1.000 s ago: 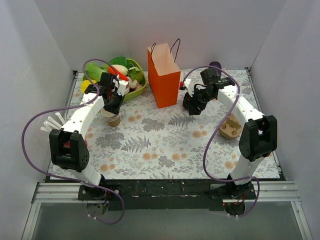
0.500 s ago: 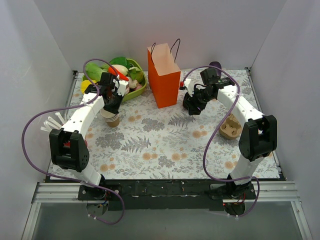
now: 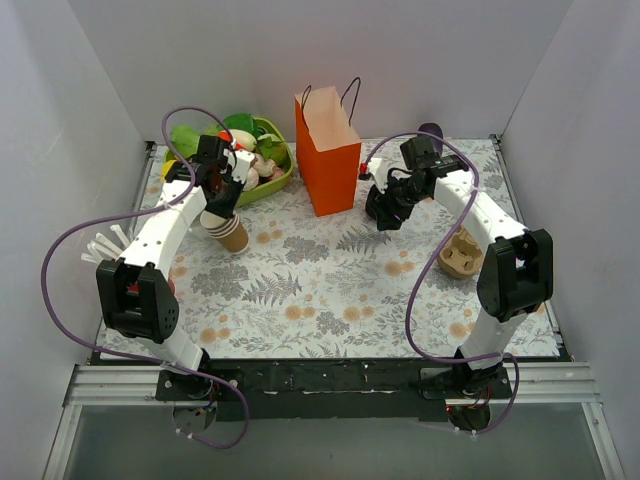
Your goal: Pack the takeout coffee
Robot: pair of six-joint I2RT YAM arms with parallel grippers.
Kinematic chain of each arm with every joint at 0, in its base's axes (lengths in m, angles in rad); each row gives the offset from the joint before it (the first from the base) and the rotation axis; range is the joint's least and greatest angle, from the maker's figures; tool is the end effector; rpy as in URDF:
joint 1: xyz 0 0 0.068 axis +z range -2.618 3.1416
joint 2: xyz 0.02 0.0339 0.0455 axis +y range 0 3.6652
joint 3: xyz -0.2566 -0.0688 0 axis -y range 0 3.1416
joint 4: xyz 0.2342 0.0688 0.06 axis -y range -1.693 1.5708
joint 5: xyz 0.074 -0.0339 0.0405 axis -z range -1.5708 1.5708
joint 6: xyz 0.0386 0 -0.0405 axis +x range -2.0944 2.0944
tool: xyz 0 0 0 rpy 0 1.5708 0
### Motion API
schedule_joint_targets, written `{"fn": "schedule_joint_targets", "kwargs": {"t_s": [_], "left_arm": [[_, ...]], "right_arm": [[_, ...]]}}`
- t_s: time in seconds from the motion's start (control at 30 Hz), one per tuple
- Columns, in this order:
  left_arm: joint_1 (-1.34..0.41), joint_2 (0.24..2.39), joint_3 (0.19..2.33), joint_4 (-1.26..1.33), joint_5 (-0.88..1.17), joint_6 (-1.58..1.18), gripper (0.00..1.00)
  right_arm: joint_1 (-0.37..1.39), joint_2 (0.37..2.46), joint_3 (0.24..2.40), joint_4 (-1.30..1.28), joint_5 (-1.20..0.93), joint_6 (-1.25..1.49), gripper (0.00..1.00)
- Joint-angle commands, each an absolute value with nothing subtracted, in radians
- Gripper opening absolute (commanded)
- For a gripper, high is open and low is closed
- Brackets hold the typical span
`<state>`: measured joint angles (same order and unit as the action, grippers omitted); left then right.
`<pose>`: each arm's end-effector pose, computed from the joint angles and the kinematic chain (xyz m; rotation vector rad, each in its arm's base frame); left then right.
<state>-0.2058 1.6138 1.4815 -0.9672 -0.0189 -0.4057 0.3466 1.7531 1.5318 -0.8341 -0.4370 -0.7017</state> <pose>0.3156 -0.0651 0.2981 -0.2736 2.6675 -0.1696 0.3348 0.1383 0.2782 -1.3936 2.1151 0.4349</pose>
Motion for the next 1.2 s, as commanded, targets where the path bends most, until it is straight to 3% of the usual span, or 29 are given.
{"fn": "schedule_joint_targets", "kwargs": {"t_s": [0.0,0.73,0.93,1.17], "left_arm": [[-0.201,1.569,1.568,-1.005,-0.063,-0.367,0.00],[-0.201,1.559,1.440,-0.974,-0.002,-0.403,0.00],[-0.201,1.568,1.437,-0.979,-0.002,-0.405,0.19],[-0.201,1.569,1.422,-0.982,-0.002,-0.402,0.21]], "right_arm": [[0.347,1.759,1.565,-0.813,-0.454,-0.690,0.58],[0.345,1.782,1.578,-0.796,-0.457,-0.687,0.57],[0.345,1.776,1.575,-0.796,-0.454,-0.687,0.57],[0.347,1.770,1.566,-0.793,-0.454,-0.687,0.57]]}}
